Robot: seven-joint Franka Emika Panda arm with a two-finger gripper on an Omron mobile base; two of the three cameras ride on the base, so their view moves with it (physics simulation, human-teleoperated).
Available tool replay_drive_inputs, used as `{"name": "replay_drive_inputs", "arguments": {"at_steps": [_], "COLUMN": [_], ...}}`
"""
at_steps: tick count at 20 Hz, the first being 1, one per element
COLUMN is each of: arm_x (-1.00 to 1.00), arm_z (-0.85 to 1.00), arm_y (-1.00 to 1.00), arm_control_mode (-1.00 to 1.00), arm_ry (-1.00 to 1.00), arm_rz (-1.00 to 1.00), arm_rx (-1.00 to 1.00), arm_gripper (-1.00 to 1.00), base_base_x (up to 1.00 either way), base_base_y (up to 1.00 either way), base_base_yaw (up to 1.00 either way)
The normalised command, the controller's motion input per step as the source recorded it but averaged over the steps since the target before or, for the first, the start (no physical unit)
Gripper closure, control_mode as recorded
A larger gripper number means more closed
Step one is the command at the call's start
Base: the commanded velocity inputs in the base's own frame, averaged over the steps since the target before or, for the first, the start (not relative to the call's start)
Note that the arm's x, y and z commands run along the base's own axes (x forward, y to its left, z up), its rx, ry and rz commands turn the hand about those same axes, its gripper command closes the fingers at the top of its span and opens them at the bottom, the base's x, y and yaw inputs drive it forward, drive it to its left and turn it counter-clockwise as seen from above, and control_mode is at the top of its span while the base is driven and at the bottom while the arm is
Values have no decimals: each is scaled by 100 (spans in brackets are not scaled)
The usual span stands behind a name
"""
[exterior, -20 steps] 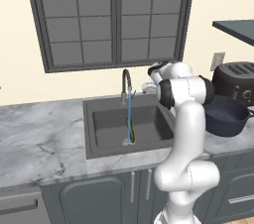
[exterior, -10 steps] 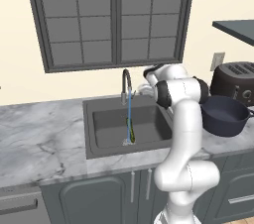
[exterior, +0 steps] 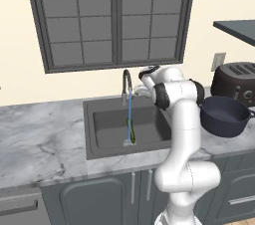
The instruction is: Dump the squash from the pot into the sink. Then turn on the water and wash the squash. Then turn off the water and put the squash back in the pot.
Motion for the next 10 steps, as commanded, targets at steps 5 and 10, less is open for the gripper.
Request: {"name": "replay_drive_inputs", "arguments": {"at_steps": [5,10], "arm_x": [37,39], "arm_z": [-19,-14], "arm_y": [21,21], "arm_control_mode": [-100,-100], "arm_ry": [0,0], "arm_rz": [0,0], "arm_rx": [0,0], "arm_gripper": [-100,-100], "base_base_x": [0,0], "base_base_y": [0,0], "base_base_yaw": [0,0]}}
